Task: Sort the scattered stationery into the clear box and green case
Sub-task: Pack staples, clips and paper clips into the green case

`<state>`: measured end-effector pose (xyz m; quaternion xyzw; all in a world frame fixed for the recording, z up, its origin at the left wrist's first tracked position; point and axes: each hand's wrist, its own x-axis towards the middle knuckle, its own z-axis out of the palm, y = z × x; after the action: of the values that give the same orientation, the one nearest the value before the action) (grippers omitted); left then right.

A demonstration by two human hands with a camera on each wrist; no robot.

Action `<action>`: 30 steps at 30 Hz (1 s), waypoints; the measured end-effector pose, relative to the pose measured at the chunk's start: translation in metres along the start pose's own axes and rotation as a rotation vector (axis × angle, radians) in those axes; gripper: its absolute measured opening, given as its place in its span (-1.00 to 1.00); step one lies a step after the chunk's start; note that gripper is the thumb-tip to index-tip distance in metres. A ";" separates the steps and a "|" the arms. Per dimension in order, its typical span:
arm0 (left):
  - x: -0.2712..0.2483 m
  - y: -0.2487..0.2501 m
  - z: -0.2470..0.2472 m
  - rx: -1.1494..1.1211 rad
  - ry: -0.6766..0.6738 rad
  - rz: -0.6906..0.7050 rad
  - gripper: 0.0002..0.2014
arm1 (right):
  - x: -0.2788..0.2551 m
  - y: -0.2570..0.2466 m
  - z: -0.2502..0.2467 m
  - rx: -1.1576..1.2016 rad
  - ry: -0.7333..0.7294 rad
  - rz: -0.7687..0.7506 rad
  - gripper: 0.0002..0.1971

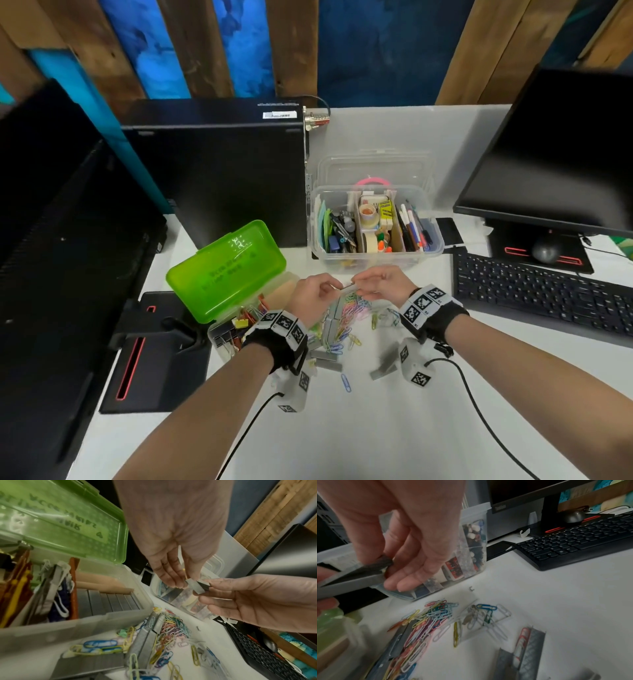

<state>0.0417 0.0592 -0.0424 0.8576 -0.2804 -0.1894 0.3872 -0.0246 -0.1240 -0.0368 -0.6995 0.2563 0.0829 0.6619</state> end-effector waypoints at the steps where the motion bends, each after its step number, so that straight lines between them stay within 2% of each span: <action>1: 0.001 -0.004 -0.001 -0.009 -0.009 0.005 -0.84 | 0.001 0.001 0.002 0.005 0.003 -0.003 -0.88; 7: 0.004 -0.015 -0.004 -0.091 -0.045 0.008 -0.87 | 0.004 0.005 0.017 0.161 -0.002 0.064 -0.85; 10: 0.006 -0.022 -0.003 -0.151 -0.045 -0.012 -0.91 | 0.006 0.006 0.025 0.164 -0.020 0.075 -0.84; 15: 0.004 -0.035 -0.012 -0.201 0.000 -0.033 -0.91 | 0.006 0.000 0.028 0.161 -0.132 0.120 -0.78; 18: 0.001 -0.039 -0.019 -0.234 -0.029 -0.038 -0.91 | 0.005 -0.001 0.035 -0.001 -0.197 0.105 -0.79; 22: -0.001 -0.048 -0.024 -0.223 -0.051 -0.077 -0.86 | 0.008 0.004 0.062 -0.224 -0.182 0.036 -0.81; 26: -0.005 -0.054 -0.026 -0.205 -0.016 -0.108 -0.79 | 0.012 0.009 0.087 -0.364 -0.140 -0.021 -0.86; 30: -0.012 -0.060 -0.033 0.057 0.079 -0.150 -0.66 | 0.021 0.001 0.097 -0.506 -0.083 -0.028 -0.84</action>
<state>0.0699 0.1178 -0.0667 0.8936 -0.2052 -0.1756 0.3584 0.0145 -0.0347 -0.0574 -0.8422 0.1905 0.1640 0.4770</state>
